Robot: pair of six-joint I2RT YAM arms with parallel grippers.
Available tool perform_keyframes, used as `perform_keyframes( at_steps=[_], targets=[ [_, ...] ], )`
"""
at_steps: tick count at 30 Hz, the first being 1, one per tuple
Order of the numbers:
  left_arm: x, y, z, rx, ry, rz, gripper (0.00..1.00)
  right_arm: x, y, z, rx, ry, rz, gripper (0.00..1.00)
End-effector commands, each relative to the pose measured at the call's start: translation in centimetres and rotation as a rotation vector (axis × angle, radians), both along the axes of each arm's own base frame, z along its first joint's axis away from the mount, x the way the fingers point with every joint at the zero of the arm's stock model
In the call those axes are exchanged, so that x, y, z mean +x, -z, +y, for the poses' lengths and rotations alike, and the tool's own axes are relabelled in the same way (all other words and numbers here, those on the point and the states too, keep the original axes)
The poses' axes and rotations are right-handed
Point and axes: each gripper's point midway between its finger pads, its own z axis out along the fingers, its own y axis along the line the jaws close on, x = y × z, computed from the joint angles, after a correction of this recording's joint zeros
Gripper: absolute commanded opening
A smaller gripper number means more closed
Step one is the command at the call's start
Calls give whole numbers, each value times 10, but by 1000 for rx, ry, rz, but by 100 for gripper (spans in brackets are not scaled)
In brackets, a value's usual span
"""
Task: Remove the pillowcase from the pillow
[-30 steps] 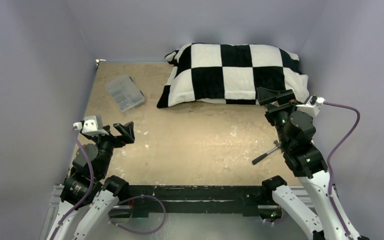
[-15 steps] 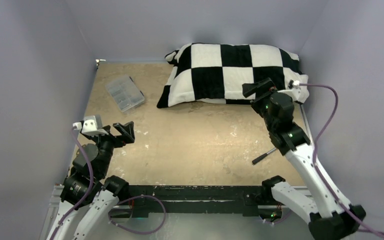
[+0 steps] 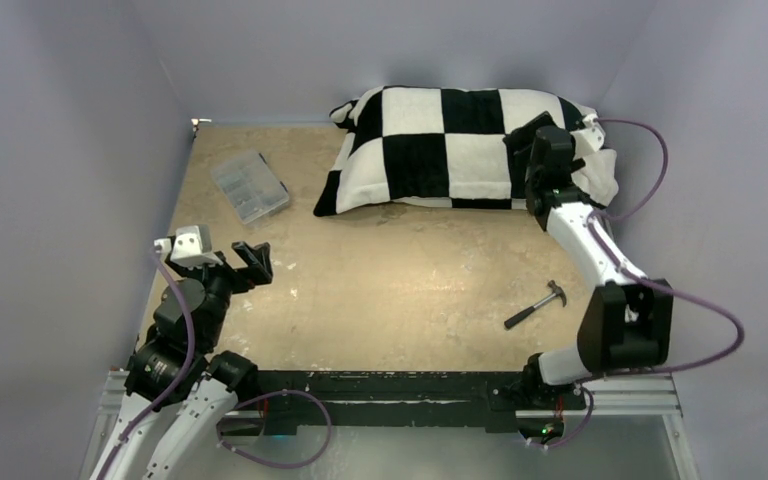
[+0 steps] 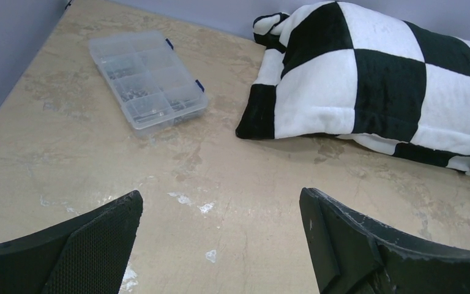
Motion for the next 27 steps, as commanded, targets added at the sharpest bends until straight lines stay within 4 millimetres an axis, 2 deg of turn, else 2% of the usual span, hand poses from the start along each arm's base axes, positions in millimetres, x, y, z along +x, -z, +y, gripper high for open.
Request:
perform_keyframes(
  at_steps=[1,5,10,12,14,15,17,19,20,22,27],
  targets=[
    [5,-1,0,0,-11,10,99,51,2,-22,-65,65,-32,99],
    [5,0,2,1,-28,18,99,81,42,-41,-59,125,41,99],
    [8,2,3,8,-32,27,99,107,108,-36,-67,84,166,96],
    [10,3,4,13,-34,33,99,110,128,-32,-76,59,194,89],
    [11,4,6,16,-41,39,99,110,139,-30,-86,35,206,75],
    [12,4,6,16,-45,40,99,109,141,-27,-84,18,207,64],
    [12,3,8,14,-51,36,99,105,142,-25,-92,0,209,35],
    [11,3,8,12,-51,33,99,102,132,-25,-101,-9,195,5],
    [11,3,8,12,-50,32,99,100,123,-24,-109,-12,186,0],
    [12,3,8,13,-49,31,99,95,99,-21,-123,-22,154,0],
    [11,2,7,9,-45,28,99,77,22,5,-129,-95,36,0]
  ],
)
